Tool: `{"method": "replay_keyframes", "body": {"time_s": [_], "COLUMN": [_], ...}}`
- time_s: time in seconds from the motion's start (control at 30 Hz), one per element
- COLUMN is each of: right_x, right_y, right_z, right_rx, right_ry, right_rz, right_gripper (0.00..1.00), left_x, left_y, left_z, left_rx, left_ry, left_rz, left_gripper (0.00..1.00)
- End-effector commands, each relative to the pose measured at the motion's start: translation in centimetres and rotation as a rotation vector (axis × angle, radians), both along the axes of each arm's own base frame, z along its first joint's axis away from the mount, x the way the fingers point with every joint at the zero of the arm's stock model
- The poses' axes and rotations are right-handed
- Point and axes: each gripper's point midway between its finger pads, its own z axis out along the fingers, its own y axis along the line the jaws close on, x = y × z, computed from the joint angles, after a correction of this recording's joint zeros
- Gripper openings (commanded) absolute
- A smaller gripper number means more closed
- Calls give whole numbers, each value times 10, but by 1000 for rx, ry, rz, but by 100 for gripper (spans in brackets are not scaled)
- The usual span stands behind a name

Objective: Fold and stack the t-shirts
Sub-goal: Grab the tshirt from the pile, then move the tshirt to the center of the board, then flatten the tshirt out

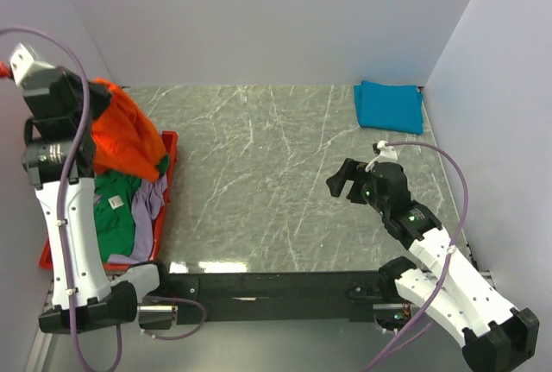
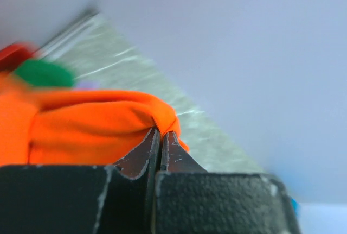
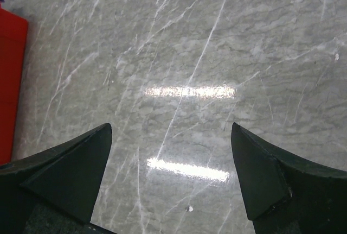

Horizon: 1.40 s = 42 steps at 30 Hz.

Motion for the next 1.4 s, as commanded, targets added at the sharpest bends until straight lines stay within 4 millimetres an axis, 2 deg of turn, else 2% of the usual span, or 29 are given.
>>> {"method": "replay_keyframes", "body": {"time_s": [0.0, 0.03, 0.07, 0.1, 0.13, 0.17, 0.27, 0.33, 0.43, 0.53, 0.63, 0.67, 0.7, 0.73, 0.77, 0.8, 0.83, 0.87, 0.93, 0.97, 1.0, 1.03, 1.07, 1.1, 1.13, 1.2, 1.23, 1.3, 1.37], "right_x": [7, 8, 8, 8, 9, 9, 10, 10, 8, 6, 4, 3, 3, 3, 3, 1, -1, -2, -5, -9, -8, -13, -16, -16, -21, -25, -25, -24, -20], "right_y": [4, 5, 6, 6, 7, 8, 10, 10, 10, 8, 8, 9, 9, 9, 9, 13, 14, 15, 18, 22, 25, 27, 32, 36, 37, 44, 45, 44, 38], "right_z": [27, 32, 34, 34, 40, 41, 50, 54, 59, 60, 55, 55, 54, 48, 45, 43, 36, 33, 18, 13, 12, -4, -9, -10, -27, -42, -49, -60, -69], "right_rx": [18, 24, 26, 25, 30, 34, 45, 50, 52, 51, 60, 70, 75, 74, 82, 94, 96, 106, 117, 141, 160, 169, 201, 228, 233, 271, 274, 267, 237], "right_ry": [-71, -80, -86, -86, -100, -102, -123, -132, -142, -148, -143, -141, -142, -131, -121, -110, -91, -78, -46, -31, -35, -3, 18, 14, 50, 82, 101, 114, 129], "right_rz": [17, 21, 24, 26, 27, 36, 42, 43, 47, 42, 42, 43, 42, 38, 32, 49, 57, 55, 60, 74, 81, 89, 103, 112, 118, 134, 131, 111, 75], "right_gripper": [96, 96, 96, 96, 96, 96, 96, 95, 95, 95, 95, 95, 95, 94, 94, 94, 94, 94, 93, 93, 92, 91, 90, 90, 87, 85, 84, 83, 83], "left_x": [5, 8, 4, 3, 10, 3, 5, 7, 13, 20, 29, 32, 36, 39, 40, 43, 44, 43, 39, 34, 34, 33, 27, 23, 14, 5, -5, -21, -28], "left_y": [-39, -49, -66, -76, -84, -110, -145, -160, -188, -224, -268, -285, -300, -310, -317, -322, -322, -320, -315, -312, -303, -295, -288, -282, -273, -259, -251, -242, -242], "left_z": [74, 82, 105, 114, 115, 132, 137, 138, 120, 92, 43, 9, -8, -25, -57, -75, -88, -109, -122, -140, -144, -152, -172, -176, -200, -212, -237, -260, -270], "left_rx": [41, 36, 42, 43, 40, 45, 30, 8, -17, -56, -97, -104, -120, -137, -142, -147, -146, -143, -139, -135, -124, -120, -112, -113, -121, -136, -136, -171, -201], "left_ry": [-185, -201, -256, -275, -266, -305, -312, -329, -295, -248, -163, -92, -67, -36, 33, 71, 99, 143, 169, 209, 212, 228, 271, 278, 337, 347, 399, 425, 425], "left_rz": [-216, -268, -322, -356, -367, -437, -499, -529, -587, -656, -749, -788, -833, -858, -873, -887, -879, -870, -850, -846, -806, -763, -740, -717, -676, -615, -588, -560, -562], "left_gripper": [0, 0, 1, 0, 0, 0, 0, 0, 0, 0, 2, 5, 12, 30, 38, 45, 52, 55, 58, 58, 58, 57, 57, 56, 56, 53, 53, 50, 49]}}
